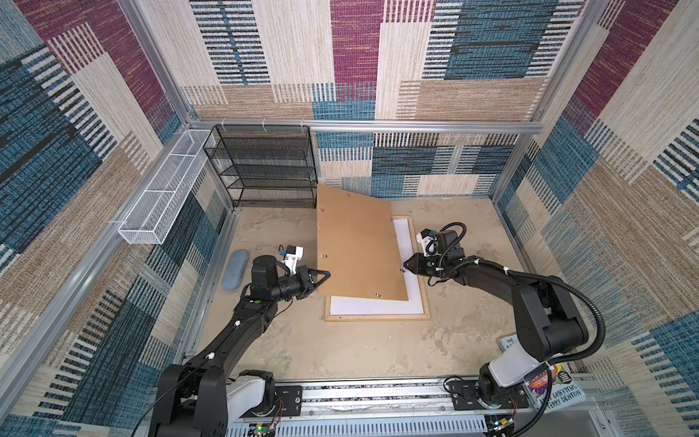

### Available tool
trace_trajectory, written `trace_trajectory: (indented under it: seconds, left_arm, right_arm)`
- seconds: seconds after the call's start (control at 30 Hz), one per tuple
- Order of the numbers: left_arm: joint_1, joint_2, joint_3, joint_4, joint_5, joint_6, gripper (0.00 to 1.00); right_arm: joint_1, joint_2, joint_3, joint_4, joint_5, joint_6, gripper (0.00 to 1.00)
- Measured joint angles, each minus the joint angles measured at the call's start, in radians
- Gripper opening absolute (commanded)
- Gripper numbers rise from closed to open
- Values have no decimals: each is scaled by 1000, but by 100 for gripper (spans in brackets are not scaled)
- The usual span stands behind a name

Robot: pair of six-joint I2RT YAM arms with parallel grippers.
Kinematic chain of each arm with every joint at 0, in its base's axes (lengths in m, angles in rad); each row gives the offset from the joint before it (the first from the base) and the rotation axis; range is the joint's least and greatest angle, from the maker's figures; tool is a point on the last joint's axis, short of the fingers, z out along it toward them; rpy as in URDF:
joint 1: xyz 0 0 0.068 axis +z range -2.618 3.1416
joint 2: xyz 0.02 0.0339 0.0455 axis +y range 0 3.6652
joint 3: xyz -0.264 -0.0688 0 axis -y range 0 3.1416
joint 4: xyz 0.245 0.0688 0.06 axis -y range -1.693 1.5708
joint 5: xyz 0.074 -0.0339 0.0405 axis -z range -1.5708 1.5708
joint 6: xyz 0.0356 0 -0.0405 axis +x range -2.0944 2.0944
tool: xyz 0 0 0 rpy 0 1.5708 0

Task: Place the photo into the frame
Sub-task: 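Lower the backing board onto the wooden frame, aligning its edge with the right gripper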

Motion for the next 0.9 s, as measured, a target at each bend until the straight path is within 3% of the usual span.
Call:
trace_trajectory:
  seconds: [0.63, 0.9]
  left_arm:
    - [1, 51, -46, 154, 14, -82, 0]
    - [0, 69, -74, 221, 25, -106, 0]
  right_arm:
    - [47, -55, -57, -26, 51, -15, 18]
    - [48, -94, -36, -86, 116, -23, 25]
